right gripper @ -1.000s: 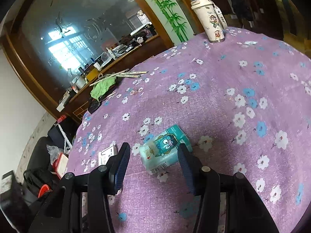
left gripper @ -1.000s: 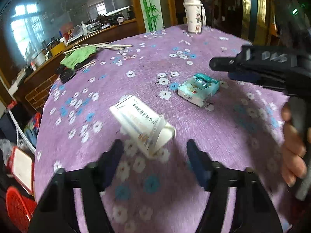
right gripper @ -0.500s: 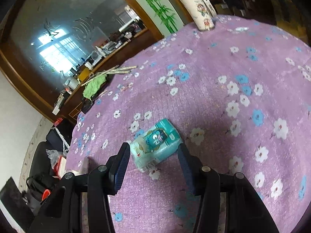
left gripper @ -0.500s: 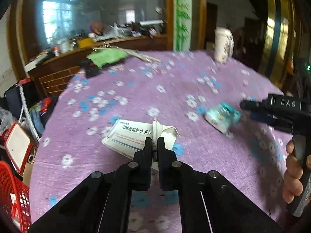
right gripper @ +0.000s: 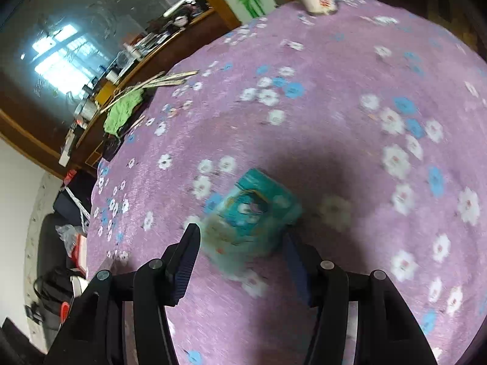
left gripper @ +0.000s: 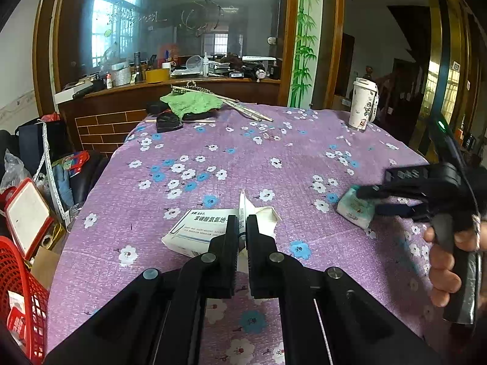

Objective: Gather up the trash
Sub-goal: 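Grasp the white medicine box with the left gripper while the right gripper grasps the teal tissue pack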

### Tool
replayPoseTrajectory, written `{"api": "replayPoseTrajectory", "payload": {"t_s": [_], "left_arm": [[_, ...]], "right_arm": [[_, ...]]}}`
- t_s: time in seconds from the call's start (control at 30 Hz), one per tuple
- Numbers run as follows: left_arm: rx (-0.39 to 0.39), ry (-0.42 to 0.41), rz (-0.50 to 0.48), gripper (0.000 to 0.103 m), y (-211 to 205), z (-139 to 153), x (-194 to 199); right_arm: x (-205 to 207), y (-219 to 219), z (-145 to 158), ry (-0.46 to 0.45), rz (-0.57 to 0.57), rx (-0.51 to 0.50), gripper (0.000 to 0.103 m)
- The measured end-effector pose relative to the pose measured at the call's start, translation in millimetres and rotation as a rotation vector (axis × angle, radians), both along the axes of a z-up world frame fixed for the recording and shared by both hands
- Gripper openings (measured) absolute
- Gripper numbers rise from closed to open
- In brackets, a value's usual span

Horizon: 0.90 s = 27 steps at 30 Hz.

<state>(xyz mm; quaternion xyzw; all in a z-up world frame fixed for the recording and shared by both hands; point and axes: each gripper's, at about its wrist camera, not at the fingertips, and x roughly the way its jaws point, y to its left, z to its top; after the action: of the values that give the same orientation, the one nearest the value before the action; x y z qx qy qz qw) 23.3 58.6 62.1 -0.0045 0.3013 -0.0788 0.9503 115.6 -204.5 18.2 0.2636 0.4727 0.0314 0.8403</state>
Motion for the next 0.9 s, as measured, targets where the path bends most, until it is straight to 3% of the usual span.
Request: {"api": "replayPoseTrajectory", "payload": {"t_s": [0.17,0.33,0.43,0.5,0.6,0.67,0.73,0.9], "left_arm": [[-0.008,0.003,0.004,0.005,4,1,0],[-0.014,0.014,0.007,0.005,5,-1,1],[-0.003,0.012,0.006,0.005,2,-2,0],[-0.002,0.009,0.008,0.005,2,-1,-1],[-0.011,0.016,0.013,0.005,4,-2,1],[-0.016,0.022,0.013,0.005,4,-2,2],[-0.014,0.02,0.013,0.005,4,-2,2],[-0.016,0.017,0.012,0.005,5,-2,1]], "right_arm": [[32,49,7,-0.006,0.115,-0.196,0.062],[37,79,-5,-0.001,0.202,-0.373,0.062],[38,73,-10,-0.018,0.174,-0.367,0.061],[37,66,-10,-0.024,0.154,-0.375,0.053],[34,52,-7,-0.012,0.154,-0.256,0.053],[31,44,0,-0.011,0.149,-0.172,0.062],[32,40,7,-0.013,0.114,-0.166,0.079],[49,33,13,0.019,0.031,-0.151,0.079]]}}
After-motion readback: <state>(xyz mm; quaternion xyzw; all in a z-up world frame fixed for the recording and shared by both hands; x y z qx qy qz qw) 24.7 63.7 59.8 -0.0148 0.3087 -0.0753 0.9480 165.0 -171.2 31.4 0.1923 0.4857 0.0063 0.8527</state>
